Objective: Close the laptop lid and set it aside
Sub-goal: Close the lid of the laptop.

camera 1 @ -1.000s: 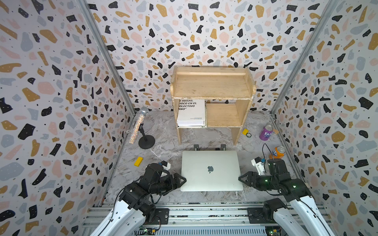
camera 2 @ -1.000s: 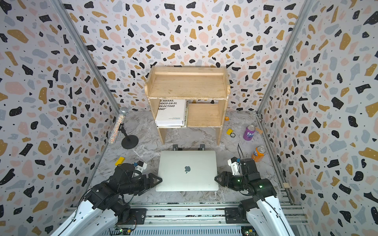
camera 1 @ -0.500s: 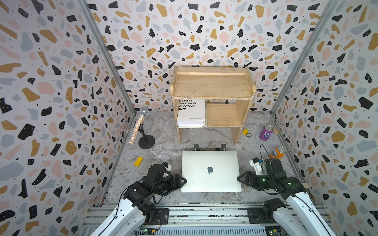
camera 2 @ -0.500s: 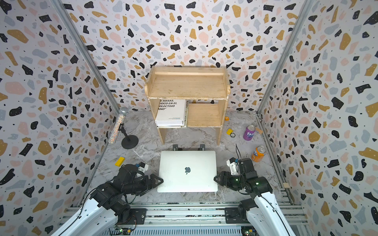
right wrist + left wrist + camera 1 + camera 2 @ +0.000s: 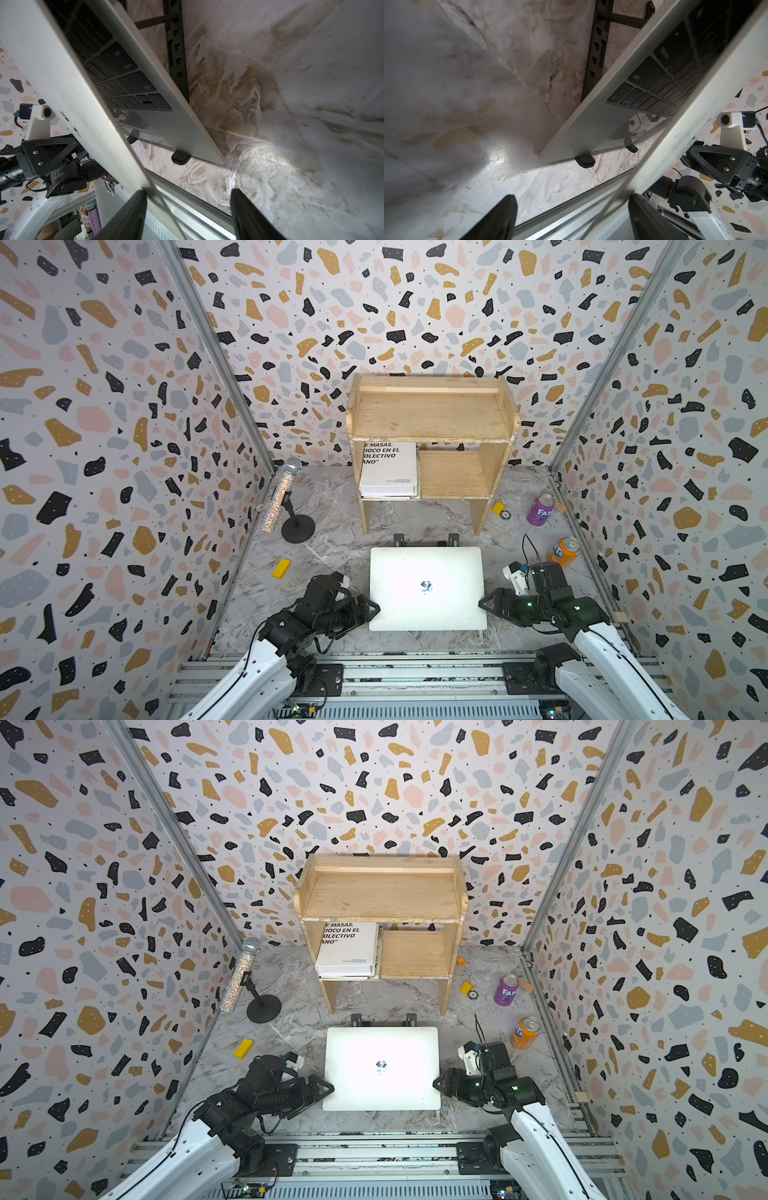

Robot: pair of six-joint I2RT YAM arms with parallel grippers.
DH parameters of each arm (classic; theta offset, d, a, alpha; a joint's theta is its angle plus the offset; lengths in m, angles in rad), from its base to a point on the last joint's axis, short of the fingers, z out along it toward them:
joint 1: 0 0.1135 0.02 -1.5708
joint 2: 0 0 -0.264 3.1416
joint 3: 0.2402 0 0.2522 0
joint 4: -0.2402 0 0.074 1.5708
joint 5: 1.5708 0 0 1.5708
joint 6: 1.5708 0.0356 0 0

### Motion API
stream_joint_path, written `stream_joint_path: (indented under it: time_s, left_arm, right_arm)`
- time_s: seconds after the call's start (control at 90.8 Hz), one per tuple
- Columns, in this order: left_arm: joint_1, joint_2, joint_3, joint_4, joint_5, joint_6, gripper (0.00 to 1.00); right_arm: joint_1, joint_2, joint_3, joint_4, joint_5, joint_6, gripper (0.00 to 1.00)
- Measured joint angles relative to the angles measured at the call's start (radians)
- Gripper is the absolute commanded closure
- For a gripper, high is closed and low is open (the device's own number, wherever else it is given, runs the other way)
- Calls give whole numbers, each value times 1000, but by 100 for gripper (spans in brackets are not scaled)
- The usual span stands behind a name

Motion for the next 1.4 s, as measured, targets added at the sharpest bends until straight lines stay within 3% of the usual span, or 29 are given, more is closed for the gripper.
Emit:
stream_joint_path:
  time_s: [1.399]
  left_arm:
    - [0, 106, -90, 154, -41, -20, 14]
  right_arm:
    - [38, 176, -83, 244, 18, 32, 34]
